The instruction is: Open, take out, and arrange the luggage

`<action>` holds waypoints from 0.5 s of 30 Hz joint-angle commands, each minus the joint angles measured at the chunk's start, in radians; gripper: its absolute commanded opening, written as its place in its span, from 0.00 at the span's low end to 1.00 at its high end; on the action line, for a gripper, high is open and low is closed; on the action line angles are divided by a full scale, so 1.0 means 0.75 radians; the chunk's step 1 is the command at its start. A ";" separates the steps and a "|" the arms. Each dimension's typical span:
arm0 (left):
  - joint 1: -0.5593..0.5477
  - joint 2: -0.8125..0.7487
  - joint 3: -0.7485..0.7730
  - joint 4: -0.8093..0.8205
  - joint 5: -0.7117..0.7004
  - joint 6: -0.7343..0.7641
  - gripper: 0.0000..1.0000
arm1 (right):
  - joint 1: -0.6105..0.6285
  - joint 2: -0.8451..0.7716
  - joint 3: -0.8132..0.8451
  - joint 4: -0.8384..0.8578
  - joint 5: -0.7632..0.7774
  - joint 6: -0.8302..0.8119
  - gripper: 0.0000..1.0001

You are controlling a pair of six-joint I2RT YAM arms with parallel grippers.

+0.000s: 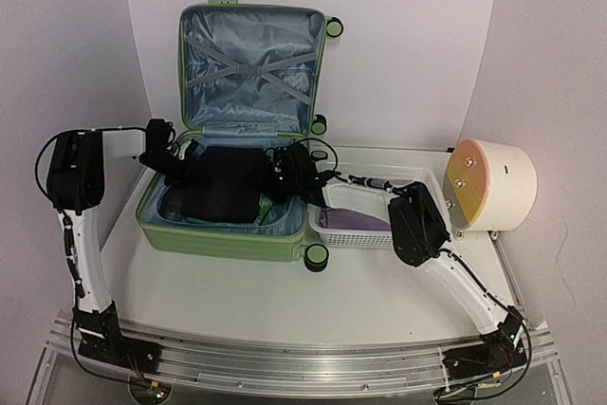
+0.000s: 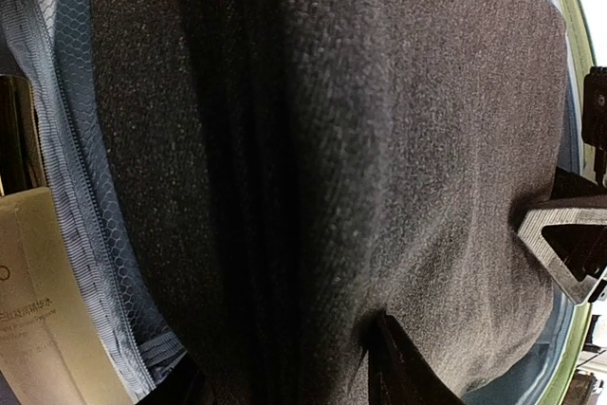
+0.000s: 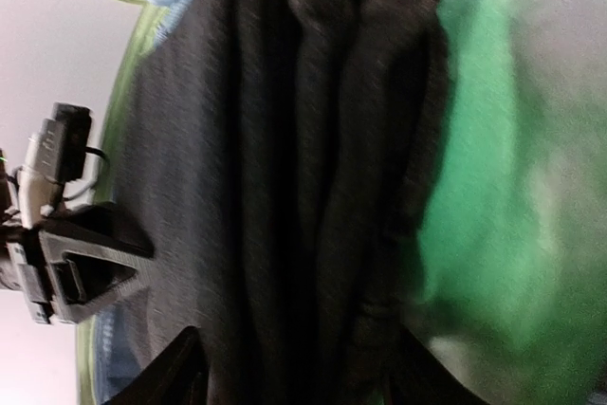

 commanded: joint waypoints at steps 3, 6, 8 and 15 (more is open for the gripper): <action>-0.055 0.049 0.048 0.062 0.056 -0.017 0.42 | 0.004 0.099 0.054 0.322 -0.148 0.144 0.60; -0.060 0.058 0.066 0.055 0.059 -0.010 0.41 | 0.004 0.132 0.057 0.468 -0.198 0.226 0.53; -0.066 0.058 0.078 0.049 0.060 -0.004 0.40 | 0.007 0.153 0.073 0.558 -0.229 0.284 0.45; -0.073 0.044 0.110 0.049 0.074 0.006 0.40 | 0.016 0.131 0.069 0.607 -0.251 0.275 0.17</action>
